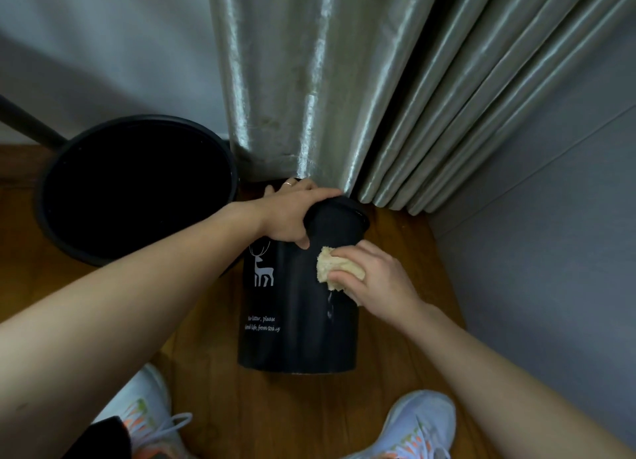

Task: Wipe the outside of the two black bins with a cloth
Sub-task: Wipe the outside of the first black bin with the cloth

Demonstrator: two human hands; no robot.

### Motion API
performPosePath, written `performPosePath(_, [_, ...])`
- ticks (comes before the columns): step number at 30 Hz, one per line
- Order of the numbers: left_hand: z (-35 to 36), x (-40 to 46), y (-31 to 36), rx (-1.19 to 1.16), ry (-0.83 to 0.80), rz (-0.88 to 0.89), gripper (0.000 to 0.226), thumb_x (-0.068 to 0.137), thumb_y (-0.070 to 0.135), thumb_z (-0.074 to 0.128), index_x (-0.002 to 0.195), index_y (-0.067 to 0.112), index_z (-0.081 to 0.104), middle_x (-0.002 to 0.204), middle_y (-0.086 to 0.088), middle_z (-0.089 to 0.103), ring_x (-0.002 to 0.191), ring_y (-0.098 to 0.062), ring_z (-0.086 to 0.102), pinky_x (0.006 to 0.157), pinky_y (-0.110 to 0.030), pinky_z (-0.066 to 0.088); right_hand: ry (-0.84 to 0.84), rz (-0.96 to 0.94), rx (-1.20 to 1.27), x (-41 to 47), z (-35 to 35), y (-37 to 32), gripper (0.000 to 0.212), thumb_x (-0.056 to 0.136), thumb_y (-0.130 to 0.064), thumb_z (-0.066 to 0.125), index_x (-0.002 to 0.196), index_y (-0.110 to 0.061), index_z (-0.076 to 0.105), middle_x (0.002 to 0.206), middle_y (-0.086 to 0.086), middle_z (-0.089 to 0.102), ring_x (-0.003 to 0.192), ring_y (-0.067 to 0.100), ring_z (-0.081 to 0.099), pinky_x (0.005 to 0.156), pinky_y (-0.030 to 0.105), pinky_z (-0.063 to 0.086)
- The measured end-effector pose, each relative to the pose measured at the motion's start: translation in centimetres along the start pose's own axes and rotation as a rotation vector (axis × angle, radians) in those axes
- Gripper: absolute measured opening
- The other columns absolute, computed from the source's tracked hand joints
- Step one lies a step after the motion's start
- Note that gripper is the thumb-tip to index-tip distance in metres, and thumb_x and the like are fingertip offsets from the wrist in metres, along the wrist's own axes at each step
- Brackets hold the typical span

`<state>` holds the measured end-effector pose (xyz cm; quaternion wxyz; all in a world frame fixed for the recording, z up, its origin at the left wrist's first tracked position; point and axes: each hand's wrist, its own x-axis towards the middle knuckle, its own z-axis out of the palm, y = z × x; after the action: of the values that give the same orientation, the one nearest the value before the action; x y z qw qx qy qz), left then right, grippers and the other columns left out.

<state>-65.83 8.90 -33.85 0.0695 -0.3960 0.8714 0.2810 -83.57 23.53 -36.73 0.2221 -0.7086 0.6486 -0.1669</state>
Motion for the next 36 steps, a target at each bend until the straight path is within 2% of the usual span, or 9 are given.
performPosePath(6, [0.5,0.3,0.9,-0.02,0.015,-0.072,0.109,0.062,0.043,0.085,0.144,0.058,0.015,0.127,-0.002,0.031,0.128,-0.027,0.022,0.108,-0.057,0.017,-0.035,-0.018,0.084,-2.0,0.6,0.4,0.046,0.084,-0.06,0.057,0.118,-0.031,0.066,0.1,-0.011,0.056,0.089,0.009,0.057,0.075,0.037,0.051])
performPosePath(9, [0.8,0.3,0.6,-0.122,0.068,-0.039,0.106,0.06,0.038,0.088,0.141,0.058,0.023,0.115,0.002,0.032,0.122,-0.024,0.025,0.107,-0.052,0.018,-0.034,-0.039,0.094,-2.5,0.9,0.4,0.044,0.083,-0.06,0.057,0.116,-0.032,0.067,0.1,-0.012,0.056,0.088,0.009,0.057,0.074,0.038,0.051])
performPosePath(13, [0.8,0.1,-0.2,-0.21,0.111,-0.009,0.105,0.057,0.033,0.09,0.14,0.057,0.031,0.117,0.001,0.037,0.12,-0.022,0.026,0.106,-0.044,0.017,-0.034,-0.079,0.082,-2.4,1.1,0.0,0.042,0.084,-0.057,0.06,0.115,-0.03,0.068,0.098,-0.01,0.057,0.086,0.011,0.059,0.071,0.038,0.052])
performPosePath(17, [0.7,-0.1,-0.9,-0.214,0.095,0.0,0.104,0.059,0.034,0.089,0.139,0.058,0.028,0.117,0.001,0.038,0.118,-0.022,0.028,0.108,-0.045,0.019,-0.033,-0.137,0.011,-1.9,0.6,0.1,0.04,0.086,-0.054,0.058,0.114,-0.027,0.068,0.097,-0.007,0.057,0.083,0.014,0.059,0.068,0.036,0.052])
performPosePath(24, [0.8,-0.3,-2.0,-0.173,0.041,0.023,0.105,0.066,0.041,0.085,0.144,0.058,0.018,0.117,0.004,0.034,0.122,-0.024,0.028,0.113,-0.049,0.018,0.141,0.075,0.007,1.5,0.4,-0.5,0.036,0.09,-0.045,0.064,0.122,-0.029,0.064,0.105,-0.004,0.058,0.095,0.017,0.057,0.079,0.036,0.048])
performPosePath(28, [0.9,-0.4,-2.7,-0.162,0.056,0.027,0.104,0.068,0.042,0.085,0.145,0.057,0.017,0.117,0.004,0.033,0.118,-0.023,0.029,0.112,-0.047,0.02,-0.011,-0.052,0.067,-2.0,1.4,-0.9,0.037,0.089,-0.049,0.061,0.12,-0.03,0.065,0.1,-0.007,0.054,0.087,0.013,0.057,0.074,0.037,0.051])
performPosePath(31, [1.2,-0.6,-3.0,-0.157,0.069,0.042,0.103,0.069,0.042,0.084,0.146,0.055,0.016,0.12,0.006,0.029,0.125,-0.025,0.027,0.114,-0.049,0.018,-0.134,-0.179,0.027,-3.4,1.7,-1.0,0.04,0.087,-0.053,0.055,0.116,-0.028,0.067,0.099,-0.006,0.056,0.085,0.014,0.058,0.071,0.035,0.052])
performPosePath(33, [1.2,-0.6,-3.0,-0.151,0.07,0.042,0.103,0.069,0.042,0.083,0.146,0.055,0.015,0.124,0.004,0.031,0.129,-0.028,0.026,0.114,-0.05,0.017,-0.07,-0.158,0.023,-2.4,1.6,-0.9,0.038,0.088,-0.051,0.056,0.115,-0.028,0.067,0.099,-0.006,0.057,0.084,0.015,0.058,0.071,0.035,0.051])
performPosePath(36, [1.2,-0.6,-2.9,-0.141,0.067,0.035,0.102,0.071,0.042,0.082,0.147,0.053,0.014,0.137,-0.002,0.032,0.132,-0.029,0.024,0.115,-0.049,0.016,0.106,-0.012,0.002,0.1,1.4,-1.2,0.033,0.09,-0.044,0.063,0.119,-0.029,0.065,0.1,-0.005,0.055,0.088,0.017,0.058,0.073,0.036,0.05])
